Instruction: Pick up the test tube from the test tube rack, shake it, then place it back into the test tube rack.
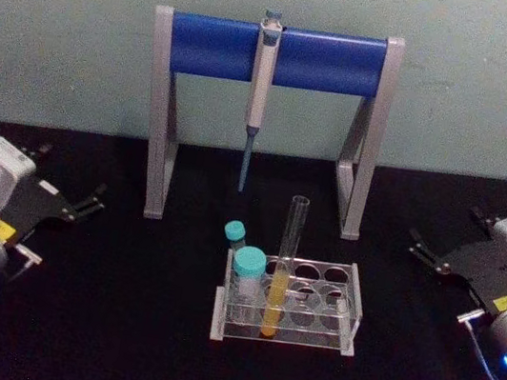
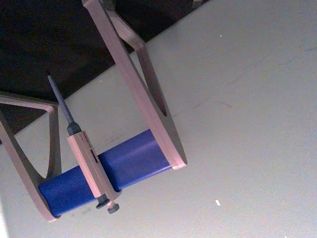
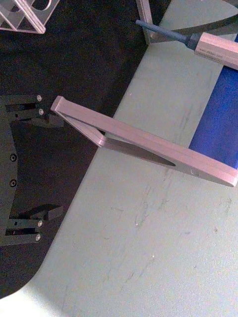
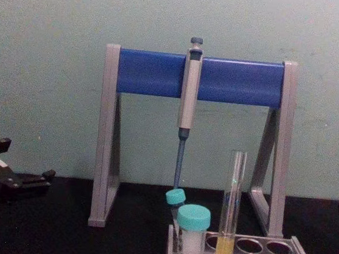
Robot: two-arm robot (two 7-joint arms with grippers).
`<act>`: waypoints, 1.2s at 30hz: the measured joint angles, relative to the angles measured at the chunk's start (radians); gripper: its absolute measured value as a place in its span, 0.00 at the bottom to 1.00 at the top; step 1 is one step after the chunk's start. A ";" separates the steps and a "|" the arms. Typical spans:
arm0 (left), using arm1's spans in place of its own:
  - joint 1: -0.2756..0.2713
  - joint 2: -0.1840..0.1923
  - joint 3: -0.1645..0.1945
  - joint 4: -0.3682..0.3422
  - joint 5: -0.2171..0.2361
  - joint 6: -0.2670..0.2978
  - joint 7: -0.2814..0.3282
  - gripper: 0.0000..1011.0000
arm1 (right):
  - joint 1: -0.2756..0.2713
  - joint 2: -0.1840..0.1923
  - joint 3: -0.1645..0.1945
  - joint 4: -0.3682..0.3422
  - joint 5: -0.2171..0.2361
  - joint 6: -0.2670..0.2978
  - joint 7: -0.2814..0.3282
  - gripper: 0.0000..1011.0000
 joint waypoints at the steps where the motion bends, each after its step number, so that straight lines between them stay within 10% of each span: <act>1: 0.000 0.000 0.000 0.000 0.000 0.000 0.000 0.99 | 0.000 0.000 0.000 0.000 0.000 0.000 0.000 0.99; 36: 0.000 0.000 0.000 0.000 0.000 0.000 0.000 0.99 | 0.000 0.001 0.000 0.000 0.000 0.000 0.000 0.99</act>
